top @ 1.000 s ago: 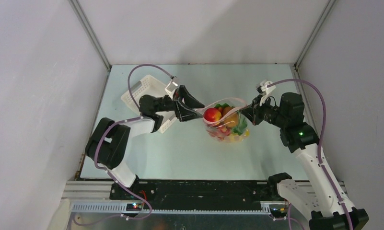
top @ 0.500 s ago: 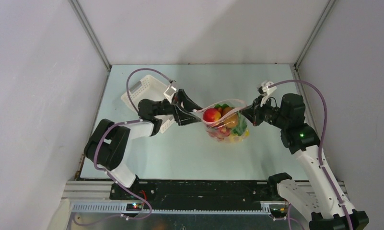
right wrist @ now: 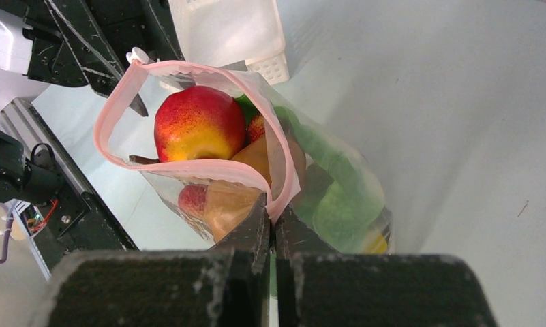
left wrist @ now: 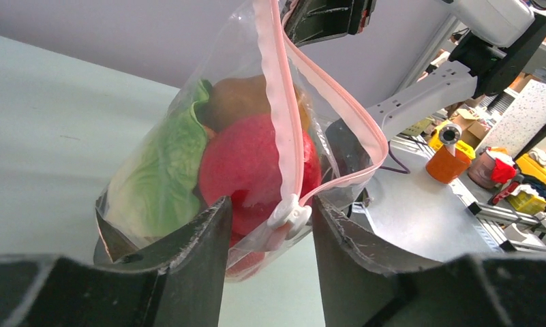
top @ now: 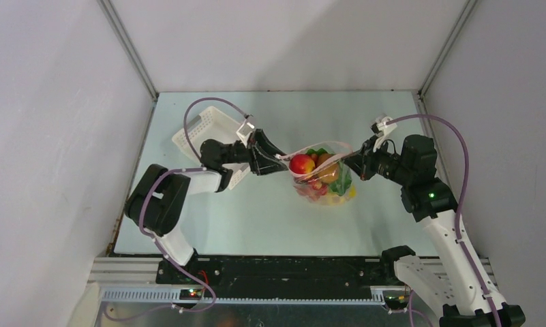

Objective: Place the food in the zip-top bag and seal the zipper
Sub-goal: Adjust the zipper food storage bag at the center of the board, then zip the zipper food storage bag.

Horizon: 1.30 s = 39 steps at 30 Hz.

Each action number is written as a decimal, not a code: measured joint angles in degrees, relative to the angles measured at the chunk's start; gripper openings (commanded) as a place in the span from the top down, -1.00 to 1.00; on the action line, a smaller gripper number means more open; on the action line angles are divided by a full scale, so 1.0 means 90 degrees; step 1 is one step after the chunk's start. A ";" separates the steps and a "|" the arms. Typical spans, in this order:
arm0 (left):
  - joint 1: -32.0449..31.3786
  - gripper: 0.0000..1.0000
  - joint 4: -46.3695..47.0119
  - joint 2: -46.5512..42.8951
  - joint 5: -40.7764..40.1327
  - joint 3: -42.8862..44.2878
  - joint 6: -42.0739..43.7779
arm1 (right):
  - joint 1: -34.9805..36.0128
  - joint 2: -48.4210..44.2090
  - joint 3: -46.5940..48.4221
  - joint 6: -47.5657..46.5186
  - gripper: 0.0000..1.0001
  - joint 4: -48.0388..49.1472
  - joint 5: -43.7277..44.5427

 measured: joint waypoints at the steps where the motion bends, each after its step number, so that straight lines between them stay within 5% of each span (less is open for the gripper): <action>1: -0.0010 0.03 0.0000 0.0032 0.0000 0.0027 0.0002 | -0.0005 0.0000 0.0000 0.0032 1.00 0.0000 0.0002; 6: -0.0058 0.31 0.0002 0.0104 0.0002 0.0117 0.0087 | -0.0019 0.0002 0.0000 0.0129 1.00 0.0002 0.0002; 9: -0.0068 0.82 0.0000 0.0141 0.0002 0.0134 0.0107 | -0.0024 0.0002 0.0000 0.0168 1.00 0.0000 0.0007; 11: -0.0068 0.98 -0.0007 0.0153 -0.0007 0.0136 0.0119 | -0.0032 0.0002 0.0000 0.0187 1.00 0.0000 0.0027; 17: -0.0070 1.00 0.0000 0.0155 -0.0068 0.0141 0.0151 | -0.0049 0.0002 0.0000 0.0214 1.00 -0.0002 0.0153; 24: -0.0073 1.00 -0.0338 -0.0362 -0.0374 0.0041 0.0214 | -0.0061 -0.0117 0.0000 0.0335 0.50 -0.0170 0.0974; 29: -0.0214 1.00 -0.2839 -0.1620 -0.1324 0.0015 0.1627 | -0.0073 -0.0381 0.0000 0.0389 -0.09 -0.0398 0.1384; 33: -0.0894 1.00 -0.5683 -0.2781 -0.2696 0.0282 0.3776 | -0.0090 -0.0685 0.0000 0.0369 -0.26 -0.0481 0.1311; 39: -0.1321 1.00 -0.7514 -0.3385 -0.3181 0.0476 0.5408 | -0.0087 -0.1069 0.0000 0.0002 -0.41 -0.0333 0.0391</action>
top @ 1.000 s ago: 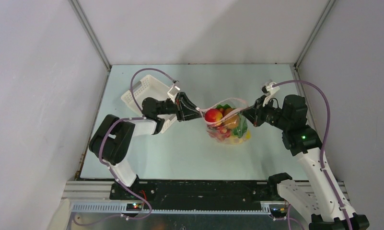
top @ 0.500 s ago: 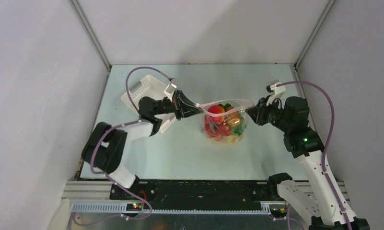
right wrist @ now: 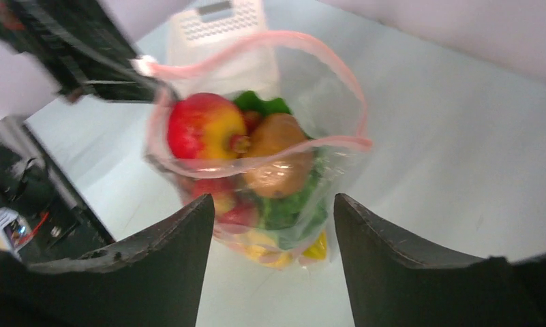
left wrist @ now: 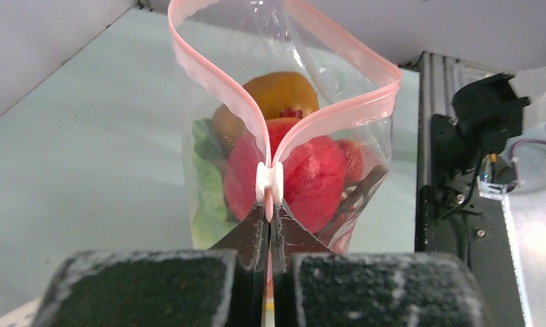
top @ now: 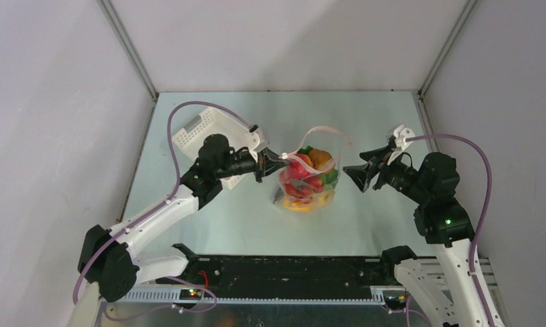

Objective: Place the food in the zip-top bag and seal the zipper
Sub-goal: Zip the zipper food storage bag.

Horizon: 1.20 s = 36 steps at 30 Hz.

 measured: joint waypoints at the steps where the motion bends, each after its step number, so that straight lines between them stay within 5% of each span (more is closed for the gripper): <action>1: -0.0010 1.00 -0.0194 -0.0036 -0.0066 0.0000 0.0141 | 0.0002 -0.0027 0.0000 -0.0078 -0.42 0.0078 -0.0214; 10: -0.0466 1.00 -0.1231 -0.0690 -0.0729 0.0000 0.0712 | 0.0967 0.0469 0.0471 -0.1362 -0.51 0.0765 -0.2242; 19: -0.0678 1.00 -0.1853 -0.1469 -0.0945 0.0000 0.0979 | 0.2868 0.1921 0.1758 -0.2861 -0.46 0.0471 -0.1880; 36: -0.1144 1.00 -0.2351 -0.1671 -0.1350 0.0007 0.1530 | 0.3490 0.3356 0.2412 -0.3626 -0.17 0.0083 -0.1836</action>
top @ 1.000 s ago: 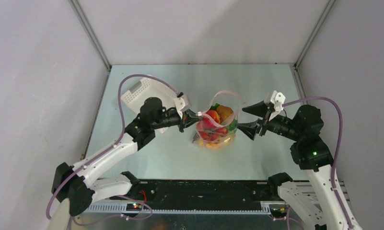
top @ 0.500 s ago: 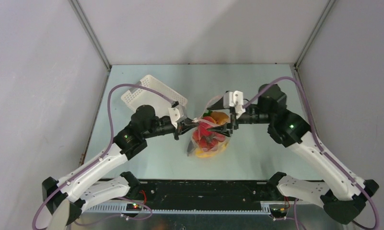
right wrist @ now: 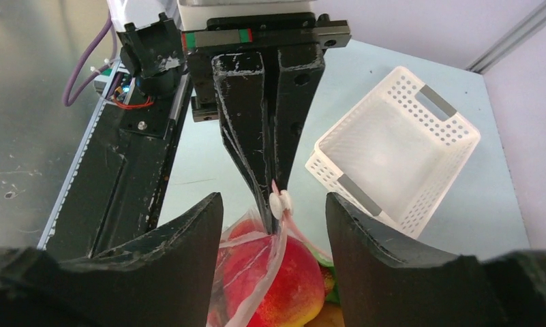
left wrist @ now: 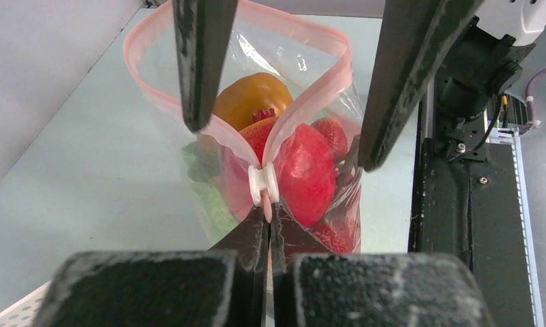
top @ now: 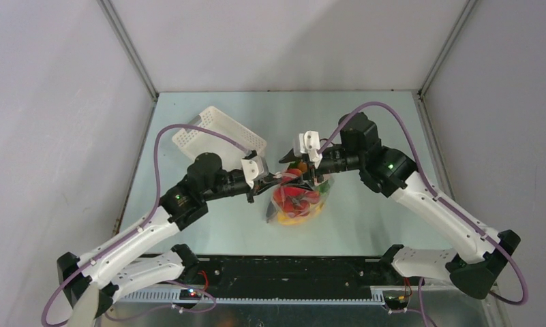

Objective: Place the food in the zip-top bag and seal the zipper
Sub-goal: Zip the zipper food storage bag.

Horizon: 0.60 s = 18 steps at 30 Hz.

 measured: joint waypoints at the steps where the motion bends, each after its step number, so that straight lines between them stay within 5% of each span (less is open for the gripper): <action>1: -0.0007 1.00 -0.0019 0.0000 -0.0022 0.0017 0.0002 | 0.0022 0.0046 0.0017 -0.0027 -0.11 -0.0002 -0.0010; 18: -0.0049 1.00 -0.0141 -0.0002 -0.0124 0.0080 0.0066 | 0.0102 0.0508 0.0175 -0.0202 0.59 -0.0284 -0.0041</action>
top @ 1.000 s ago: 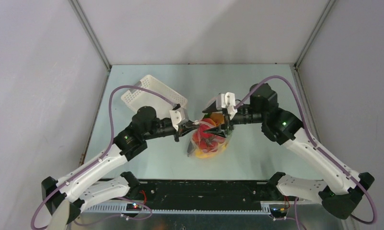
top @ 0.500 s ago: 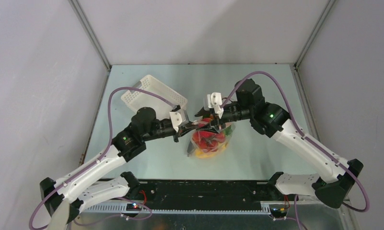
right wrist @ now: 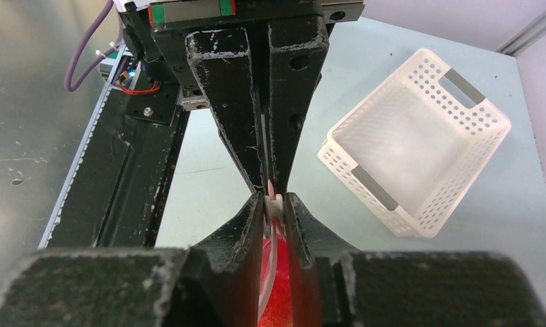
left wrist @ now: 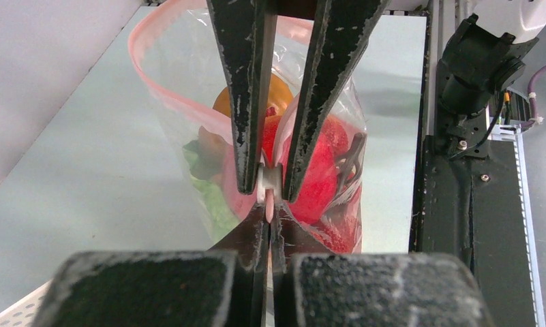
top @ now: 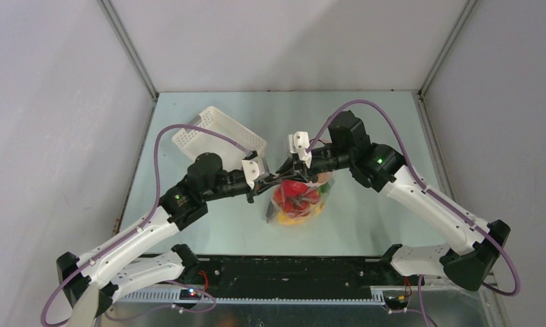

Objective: Place the food in the zip-top bag and seal the zipper
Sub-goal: Zip the zipper food storage bag.

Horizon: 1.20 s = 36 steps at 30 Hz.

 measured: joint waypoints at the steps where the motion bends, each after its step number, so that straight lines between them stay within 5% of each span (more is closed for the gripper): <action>1: 0.0000 1.00 0.0000 0.0000 -0.0002 0.0000 0.0000 | 0.0000 0.0000 0.0002 -0.0007 0.60 -0.0002 0.0000; 18: -0.0010 1.00 -0.0078 -0.0078 -0.0100 0.0000 0.0000 | 0.0085 0.0211 0.0313 -0.0177 0.71 -0.0350 0.0143; 36: -0.0010 1.00 0.0886 -0.0418 -0.0838 -0.0663 -0.0277 | 0.0386 0.0826 0.1501 -0.0525 0.71 -0.1790 0.1848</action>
